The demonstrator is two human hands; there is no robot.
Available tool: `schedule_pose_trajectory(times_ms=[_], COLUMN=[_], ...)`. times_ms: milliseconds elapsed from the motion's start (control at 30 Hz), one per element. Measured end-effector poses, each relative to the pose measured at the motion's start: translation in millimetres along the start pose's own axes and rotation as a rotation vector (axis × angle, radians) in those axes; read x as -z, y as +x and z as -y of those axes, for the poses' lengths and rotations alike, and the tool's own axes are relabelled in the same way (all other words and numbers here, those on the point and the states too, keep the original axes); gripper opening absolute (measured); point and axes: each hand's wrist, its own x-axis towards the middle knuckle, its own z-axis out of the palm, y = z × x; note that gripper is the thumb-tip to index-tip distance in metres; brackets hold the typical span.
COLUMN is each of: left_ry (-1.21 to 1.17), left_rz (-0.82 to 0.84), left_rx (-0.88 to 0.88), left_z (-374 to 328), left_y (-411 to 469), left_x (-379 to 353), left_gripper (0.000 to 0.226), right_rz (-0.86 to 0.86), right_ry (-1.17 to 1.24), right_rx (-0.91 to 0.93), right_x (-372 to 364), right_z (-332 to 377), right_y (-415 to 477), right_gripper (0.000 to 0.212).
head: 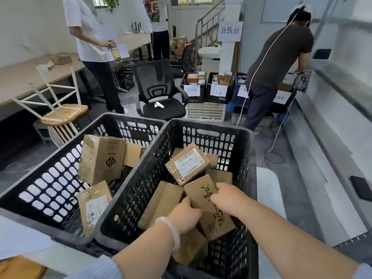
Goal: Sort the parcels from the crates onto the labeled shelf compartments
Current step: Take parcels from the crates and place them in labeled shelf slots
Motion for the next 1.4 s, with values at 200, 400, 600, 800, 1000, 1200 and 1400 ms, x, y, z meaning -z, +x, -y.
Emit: schedule_pose_trajectory(times_ms=[200, 400, 600, 800, 1000, 1200, 1400], left_ry=[-0.453, -0.459, -0.629, -0.842, -0.682, -0.471, -0.657], left_rz=[-0.200, -0.228, -0.177, -0.040, -0.106, -0.086, -0.017], left_rx=[-0.192, -0.229, -0.241, -0.299, -0.361, -0.305, -0.237], left_z=[-6, -30, -34, -36, -40, -49, -45], left_y=[-3, -12, -9, -10, -14, -15, -11], left_x=[9, 25, 46, 63, 64, 64, 76], left_gripper=[0.051, 0.140, 0.114, 0.077, 0.035, 0.089, 0.042], right_rz=[-0.260, -0.396, -0.485, -0.188, -0.277, -0.451, -0.374], right_ry=[0.412, 0.408, 0.468, 0.799, 0.801, 0.399, 0.649], right_rx=[0.138, 0.374, 0.418, 0.171, 0.206, 0.426, 0.404], right_x=[-7, -4, 7, 20, 15, 6, 11], right_z=[12, 28, 28, 4, 4, 16, 15], right_y=[-20, -49, -52, -30, -24, -37, -31], right_gripper=[0.051, 0.045, 0.046, 0.070, 0.088, 0.078, 0.054])
